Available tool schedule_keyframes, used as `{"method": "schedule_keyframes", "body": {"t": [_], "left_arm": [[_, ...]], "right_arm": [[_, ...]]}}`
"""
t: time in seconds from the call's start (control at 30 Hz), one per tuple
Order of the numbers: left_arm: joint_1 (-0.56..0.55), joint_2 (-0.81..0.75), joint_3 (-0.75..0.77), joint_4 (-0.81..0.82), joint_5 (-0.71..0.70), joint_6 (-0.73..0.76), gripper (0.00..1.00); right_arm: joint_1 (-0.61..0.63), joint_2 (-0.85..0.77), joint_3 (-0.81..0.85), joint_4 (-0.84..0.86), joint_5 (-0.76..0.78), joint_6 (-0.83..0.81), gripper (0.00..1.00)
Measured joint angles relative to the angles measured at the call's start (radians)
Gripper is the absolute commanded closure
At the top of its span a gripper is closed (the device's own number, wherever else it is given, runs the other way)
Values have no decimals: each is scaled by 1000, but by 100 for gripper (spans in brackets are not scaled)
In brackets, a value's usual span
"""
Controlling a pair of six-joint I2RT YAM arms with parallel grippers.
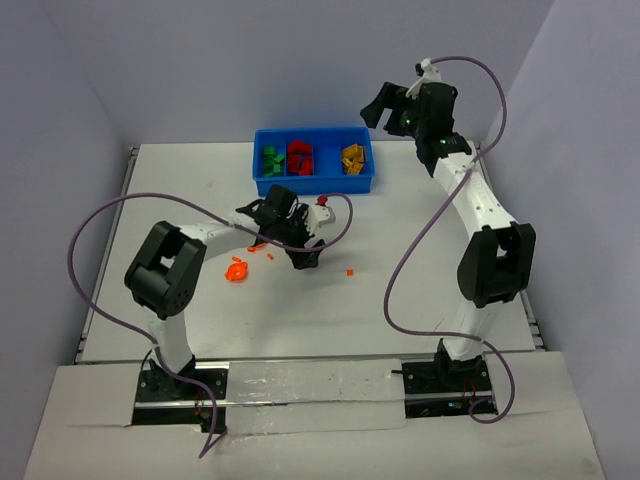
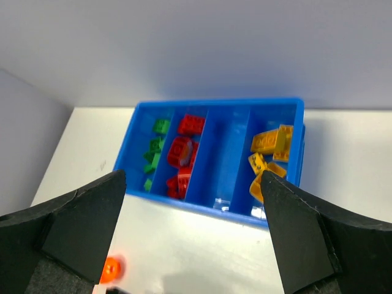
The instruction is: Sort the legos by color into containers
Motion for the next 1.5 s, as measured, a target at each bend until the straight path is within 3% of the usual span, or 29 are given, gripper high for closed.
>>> {"method": "schedule_keyframes", "body": {"t": [0.3, 0.83, 1.07, 1.5], "left_arm": [[-4, 68, 46, -102, -1, 46, 1], [-22, 115, 115, -137, -57, 56, 34], [-22, 118, 122, -148, -62, 63, 60], [-22, 90, 214, -284, -64, 52, 70]], "right_arm": [[-22, -12, -89, -52, -23, -4, 2], [-34, -13, -106, -56, -32, -4, 2], [-34, -13, -108, -57, -31, -6, 2], [-34, -21, -111, -60, -31, -16, 1]]}}
